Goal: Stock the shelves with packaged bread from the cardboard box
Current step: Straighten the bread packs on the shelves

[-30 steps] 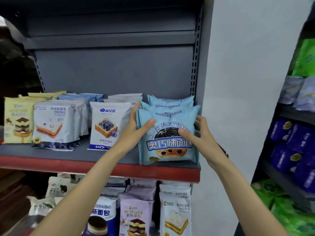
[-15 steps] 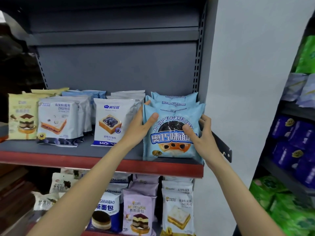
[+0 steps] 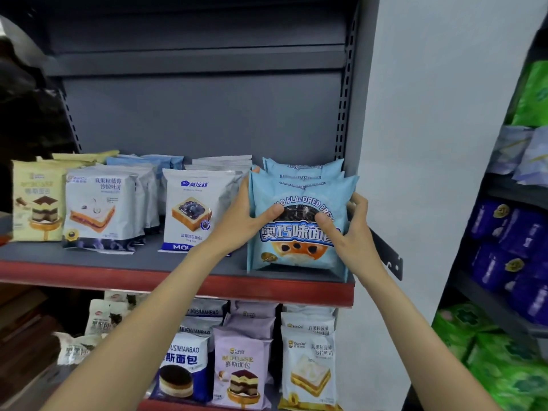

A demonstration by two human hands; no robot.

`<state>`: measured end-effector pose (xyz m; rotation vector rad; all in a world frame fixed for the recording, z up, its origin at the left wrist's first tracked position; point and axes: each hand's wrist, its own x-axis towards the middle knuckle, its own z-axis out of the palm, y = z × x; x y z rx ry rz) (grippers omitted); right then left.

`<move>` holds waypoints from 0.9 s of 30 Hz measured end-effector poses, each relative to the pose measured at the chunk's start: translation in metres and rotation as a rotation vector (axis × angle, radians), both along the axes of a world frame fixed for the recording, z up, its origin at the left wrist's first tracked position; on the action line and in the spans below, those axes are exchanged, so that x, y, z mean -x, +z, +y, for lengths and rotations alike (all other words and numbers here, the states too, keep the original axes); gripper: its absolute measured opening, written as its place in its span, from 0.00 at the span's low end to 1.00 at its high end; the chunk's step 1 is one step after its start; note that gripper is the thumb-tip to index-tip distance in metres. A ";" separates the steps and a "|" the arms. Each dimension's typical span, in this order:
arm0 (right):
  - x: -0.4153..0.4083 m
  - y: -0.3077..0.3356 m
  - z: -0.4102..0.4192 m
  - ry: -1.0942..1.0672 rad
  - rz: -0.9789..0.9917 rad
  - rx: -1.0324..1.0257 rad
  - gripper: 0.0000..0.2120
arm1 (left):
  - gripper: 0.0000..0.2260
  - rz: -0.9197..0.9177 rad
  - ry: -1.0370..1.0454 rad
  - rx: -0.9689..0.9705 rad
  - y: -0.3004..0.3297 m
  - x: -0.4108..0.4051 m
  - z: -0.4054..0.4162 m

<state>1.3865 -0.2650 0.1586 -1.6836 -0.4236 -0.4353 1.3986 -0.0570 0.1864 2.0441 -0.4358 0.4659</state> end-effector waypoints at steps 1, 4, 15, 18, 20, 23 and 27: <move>0.000 0.001 -0.002 0.018 0.031 -0.001 0.35 | 0.43 0.005 0.012 -0.029 -0.001 -0.003 0.002; -0.002 0.001 -0.007 0.089 0.109 -0.041 0.39 | 0.49 0.055 -0.008 -0.019 0.000 -0.002 0.003; 0.007 0.008 -0.009 0.089 0.139 0.036 0.43 | 0.47 0.150 -0.139 0.248 0.005 0.011 -0.005; 0.007 0.014 -0.020 0.102 0.092 0.058 0.43 | 0.47 0.117 -0.091 0.227 0.009 0.015 -0.003; 0.001 0.033 -0.035 0.075 -0.027 0.005 0.30 | 0.49 0.046 -0.058 0.194 0.012 0.019 0.001; -0.023 0.084 -0.054 0.007 -0.168 0.224 0.17 | 0.51 -0.107 0.041 -0.057 0.023 0.026 0.006; -0.075 0.139 -0.032 0.134 0.035 0.810 0.19 | 0.51 -0.302 0.177 -0.640 0.051 0.022 0.007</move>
